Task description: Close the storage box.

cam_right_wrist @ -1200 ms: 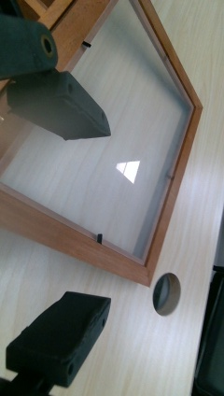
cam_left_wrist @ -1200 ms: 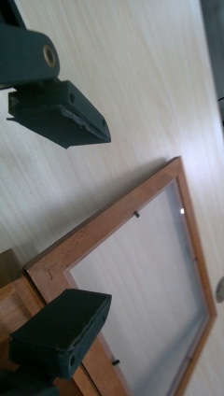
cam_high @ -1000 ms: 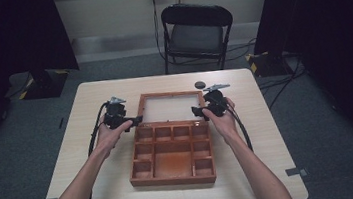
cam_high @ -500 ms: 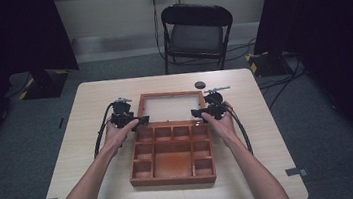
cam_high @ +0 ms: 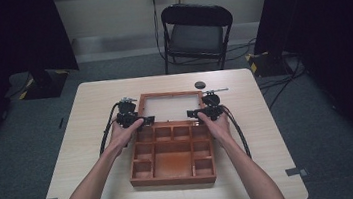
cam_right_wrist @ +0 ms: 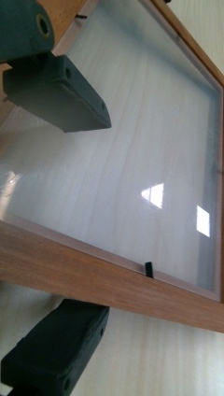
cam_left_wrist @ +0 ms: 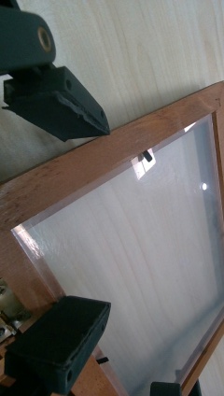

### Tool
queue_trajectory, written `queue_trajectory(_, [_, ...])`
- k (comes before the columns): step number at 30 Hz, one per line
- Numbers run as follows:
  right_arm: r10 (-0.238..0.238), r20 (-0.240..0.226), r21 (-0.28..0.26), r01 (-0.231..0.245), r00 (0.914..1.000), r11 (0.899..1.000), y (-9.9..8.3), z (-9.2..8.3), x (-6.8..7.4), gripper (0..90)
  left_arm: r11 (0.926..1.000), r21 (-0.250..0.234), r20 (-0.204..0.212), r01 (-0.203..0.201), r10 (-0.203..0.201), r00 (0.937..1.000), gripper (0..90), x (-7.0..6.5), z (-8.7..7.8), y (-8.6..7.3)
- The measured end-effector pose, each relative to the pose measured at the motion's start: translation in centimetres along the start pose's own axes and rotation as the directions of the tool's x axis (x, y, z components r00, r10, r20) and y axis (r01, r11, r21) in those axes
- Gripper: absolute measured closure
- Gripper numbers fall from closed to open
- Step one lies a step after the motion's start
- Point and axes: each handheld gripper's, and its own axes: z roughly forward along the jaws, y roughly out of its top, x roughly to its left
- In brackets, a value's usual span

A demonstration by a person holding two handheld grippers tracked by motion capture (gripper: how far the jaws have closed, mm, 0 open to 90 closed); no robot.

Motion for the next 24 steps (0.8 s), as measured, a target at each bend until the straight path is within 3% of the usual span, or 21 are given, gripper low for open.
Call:
queue_trajectory(2, [0.021,-0.008,0.009,-0.020,0.9998,1.000,0.1,0.1,-0.1,9.0,1.0000,0.002,0.018,0.009,-0.009,0.9998,11.8,0.3,0.0,-0.1])
queue_trajectory(8, [0.028,-0.015,0.019,-0.028,0.9995,0.999,0.1,0.1,-0.2,9.1,0.9999,0.006,0.010,0.010,-0.010,0.9999,11.9,0.2,0.1,0.0])
queue_trajectory(13, [0.063,-0.070,0.042,-0.060,0.9956,0.997,0.1,0.3,-0.7,9.1,0.9994,0.021,0.028,0.030,-0.030,0.9991,11.6,0.6,0.2,0.0])
queue_trajectory(15, [0.091,-0.106,0.062,-0.085,0.9902,0.994,0.0,0.4,-0.9,9.1,0.9988,0.022,0.032,0.043,-0.043,0.9985,11.5,0.6,0.2,0.0])
queue_trajectory(16, [0.110,-0.153,0.085,-0.098,0.9821,0.992,0.0,0.6,-1.2,10.0,0.9985,0.022,0.038,0.049,-0.050,0.9980,10.9,0.6,0.3,-0.1])
queue_trajectory(21, [0.107,-0.164,0.102,-0.091,0.9807,0.991,0.0,0.6,-1.0,10.0,0.9972,0.032,0.047,0.067,-0.069,0.9965,10.8,0.7,0.3,-0.1])
queue_trajectory(24, [0.090,-0.171,0.087,-0.076,0.9812,0.993,-0.1,0.6,-1.2,11.2,0.9963,0.039,0.053,0.076,-0.078,0.9956,10.4,0.8,0.4,0.0])
